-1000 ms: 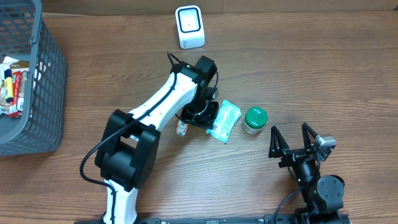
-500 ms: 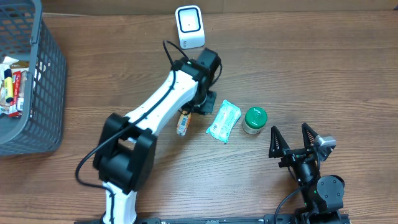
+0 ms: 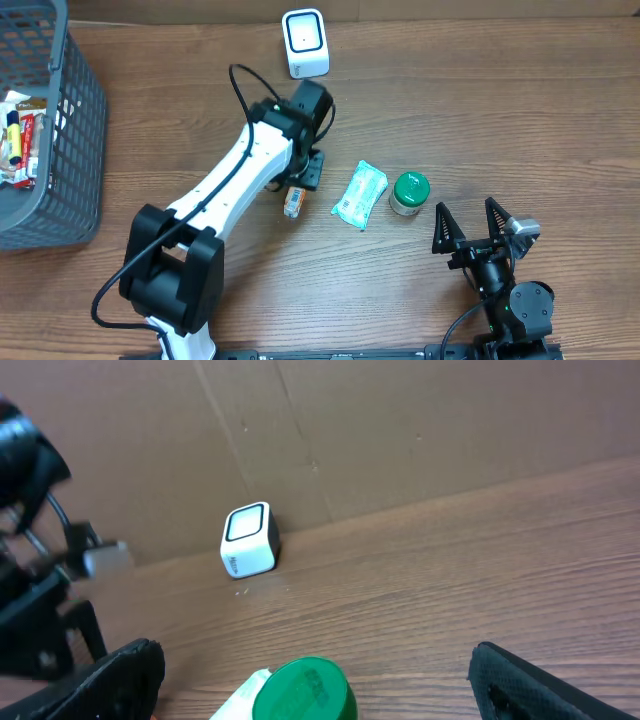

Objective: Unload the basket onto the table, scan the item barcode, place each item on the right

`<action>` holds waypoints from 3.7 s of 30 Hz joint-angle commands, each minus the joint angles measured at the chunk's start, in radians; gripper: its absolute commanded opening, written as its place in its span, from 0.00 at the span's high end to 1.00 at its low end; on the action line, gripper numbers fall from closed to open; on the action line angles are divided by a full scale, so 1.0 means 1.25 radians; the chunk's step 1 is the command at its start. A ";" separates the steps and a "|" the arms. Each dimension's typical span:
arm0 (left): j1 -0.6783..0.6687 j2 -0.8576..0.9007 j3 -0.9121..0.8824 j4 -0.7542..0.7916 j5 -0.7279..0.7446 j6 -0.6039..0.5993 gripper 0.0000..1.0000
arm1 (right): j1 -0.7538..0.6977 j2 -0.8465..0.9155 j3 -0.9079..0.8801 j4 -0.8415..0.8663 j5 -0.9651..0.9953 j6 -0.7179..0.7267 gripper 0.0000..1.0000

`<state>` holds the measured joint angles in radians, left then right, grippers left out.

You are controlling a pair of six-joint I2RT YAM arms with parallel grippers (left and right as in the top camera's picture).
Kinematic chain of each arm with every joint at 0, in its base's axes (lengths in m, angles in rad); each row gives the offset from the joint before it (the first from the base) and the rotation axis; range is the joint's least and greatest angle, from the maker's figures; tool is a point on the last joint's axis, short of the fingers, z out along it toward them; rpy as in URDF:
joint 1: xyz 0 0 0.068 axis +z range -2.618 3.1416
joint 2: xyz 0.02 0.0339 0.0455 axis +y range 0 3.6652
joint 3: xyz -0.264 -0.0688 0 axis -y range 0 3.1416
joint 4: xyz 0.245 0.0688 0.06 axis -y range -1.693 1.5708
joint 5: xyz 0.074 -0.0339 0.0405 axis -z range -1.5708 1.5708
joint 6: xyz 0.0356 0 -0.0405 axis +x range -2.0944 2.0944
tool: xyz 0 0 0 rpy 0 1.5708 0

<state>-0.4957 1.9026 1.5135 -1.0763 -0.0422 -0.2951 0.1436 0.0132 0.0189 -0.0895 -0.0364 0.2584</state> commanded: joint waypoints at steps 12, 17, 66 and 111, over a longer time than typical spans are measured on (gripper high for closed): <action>-0.003 0.004 -0.231 0.243 0.014 -0.017 0.68 | -0.007 -0.005 -0.009 0.005 0.010 0.000 0.00; -0.020 0.004 -0.231 0.268 0.094 -0.077 0.82 | -0.007 -0.005 -0.009 0.005 0.010 0.000 0.00; 0.411 -0.005 0.797 -0.046 -0.296 0.237 0.00 | -0.007 -0.005 -0.009 0.005 0.009 0.000 0.00; 0.976 0.588 0.766 -0.085 0.020 0.419 0.16 | -0.007 -0.005 -0.009 0.005 0.010 0.000 0.00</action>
<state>0.7143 2.5969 2.4722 -1.1667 -0.0772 0.2169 0.1432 0.0132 0.0189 -0.0898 -0.0364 0.2581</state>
